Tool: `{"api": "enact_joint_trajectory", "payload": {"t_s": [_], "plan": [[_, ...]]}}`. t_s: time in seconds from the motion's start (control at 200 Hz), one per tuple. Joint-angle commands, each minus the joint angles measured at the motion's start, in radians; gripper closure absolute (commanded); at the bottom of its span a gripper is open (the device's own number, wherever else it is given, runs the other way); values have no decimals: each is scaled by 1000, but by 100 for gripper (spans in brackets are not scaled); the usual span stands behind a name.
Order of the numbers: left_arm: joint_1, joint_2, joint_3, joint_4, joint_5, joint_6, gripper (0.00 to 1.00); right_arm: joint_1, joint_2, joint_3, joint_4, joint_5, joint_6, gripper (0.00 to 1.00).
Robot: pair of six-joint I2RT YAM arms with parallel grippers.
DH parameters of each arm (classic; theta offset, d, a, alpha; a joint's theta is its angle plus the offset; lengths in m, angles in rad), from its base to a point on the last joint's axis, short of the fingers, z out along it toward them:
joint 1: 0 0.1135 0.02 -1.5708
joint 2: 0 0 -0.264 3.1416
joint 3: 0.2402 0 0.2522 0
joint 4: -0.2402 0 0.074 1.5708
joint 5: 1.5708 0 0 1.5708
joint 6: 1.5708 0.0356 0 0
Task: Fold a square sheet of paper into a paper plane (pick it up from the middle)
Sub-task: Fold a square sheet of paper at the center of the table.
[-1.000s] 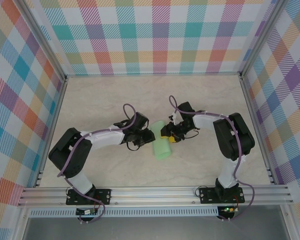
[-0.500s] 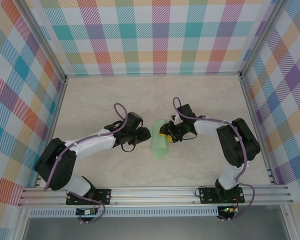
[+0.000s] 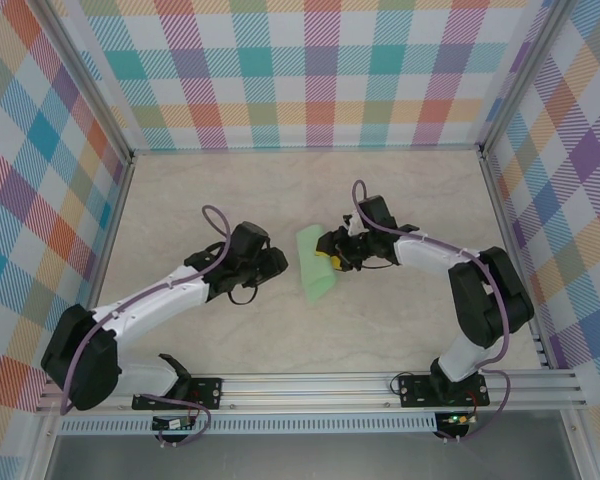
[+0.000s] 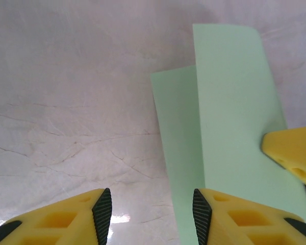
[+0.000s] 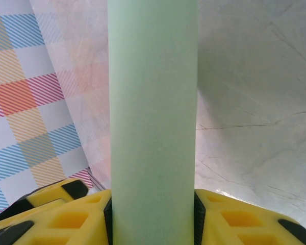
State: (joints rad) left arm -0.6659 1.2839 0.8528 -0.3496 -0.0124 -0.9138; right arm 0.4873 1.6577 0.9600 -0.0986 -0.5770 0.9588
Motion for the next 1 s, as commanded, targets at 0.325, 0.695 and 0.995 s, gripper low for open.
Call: {"api": "enact_joint_trajectory", "payload": {"t_s": [0.325,0.695,0.995], "plan": [[48,-39,-53,-34,20,-28,51,82,-37,-43,186,263,229,58],[52,2,-84,63,112,-34,48,168,2,-150,159,387,305,57],[51,98,-77,163,208,-19,47,186,-49,-150,18,343,200,48]]}}
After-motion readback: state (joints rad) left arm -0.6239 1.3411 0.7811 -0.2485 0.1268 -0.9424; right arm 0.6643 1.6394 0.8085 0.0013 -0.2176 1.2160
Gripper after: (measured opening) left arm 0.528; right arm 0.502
